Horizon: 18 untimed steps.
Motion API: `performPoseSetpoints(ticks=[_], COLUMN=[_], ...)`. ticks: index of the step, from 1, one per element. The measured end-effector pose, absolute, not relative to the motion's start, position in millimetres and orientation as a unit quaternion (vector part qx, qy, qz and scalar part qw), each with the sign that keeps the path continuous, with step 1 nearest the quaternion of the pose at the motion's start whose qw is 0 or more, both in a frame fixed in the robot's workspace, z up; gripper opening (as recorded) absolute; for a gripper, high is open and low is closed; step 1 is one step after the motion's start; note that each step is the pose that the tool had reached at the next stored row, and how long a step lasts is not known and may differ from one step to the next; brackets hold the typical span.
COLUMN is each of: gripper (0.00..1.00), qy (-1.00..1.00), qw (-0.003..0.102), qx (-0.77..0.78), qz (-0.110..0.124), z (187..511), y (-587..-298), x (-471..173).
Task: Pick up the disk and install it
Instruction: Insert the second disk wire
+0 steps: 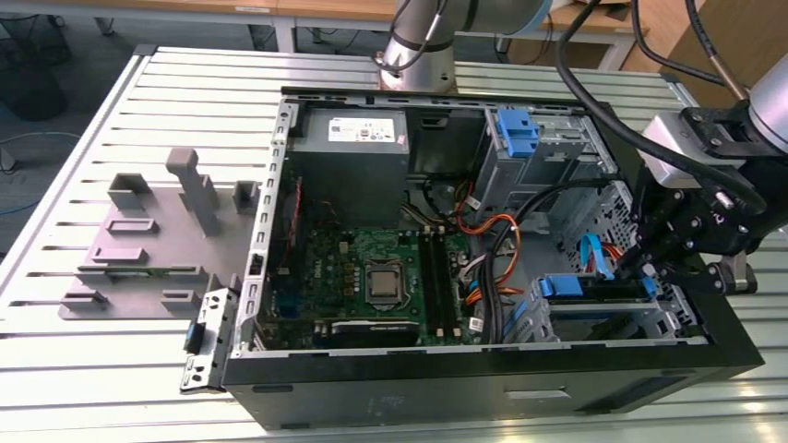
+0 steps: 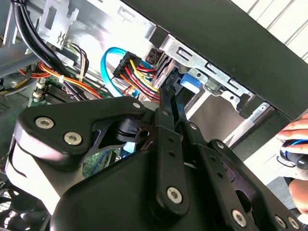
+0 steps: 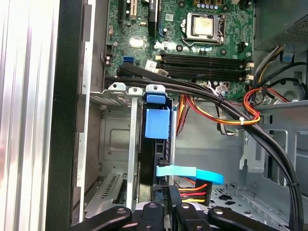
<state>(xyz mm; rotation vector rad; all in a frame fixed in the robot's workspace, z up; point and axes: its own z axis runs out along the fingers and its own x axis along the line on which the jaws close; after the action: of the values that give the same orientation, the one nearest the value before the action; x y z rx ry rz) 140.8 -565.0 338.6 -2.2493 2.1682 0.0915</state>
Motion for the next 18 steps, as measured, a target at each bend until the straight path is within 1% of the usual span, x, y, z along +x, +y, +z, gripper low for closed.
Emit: performPoseSetpoints(ticks=[18], gripper=[0.16], qy=[0.693], qw=[0.008], qx=[-0.72], qz=[0.029], z=[336.0], y=[-568.3], x=[138.2])
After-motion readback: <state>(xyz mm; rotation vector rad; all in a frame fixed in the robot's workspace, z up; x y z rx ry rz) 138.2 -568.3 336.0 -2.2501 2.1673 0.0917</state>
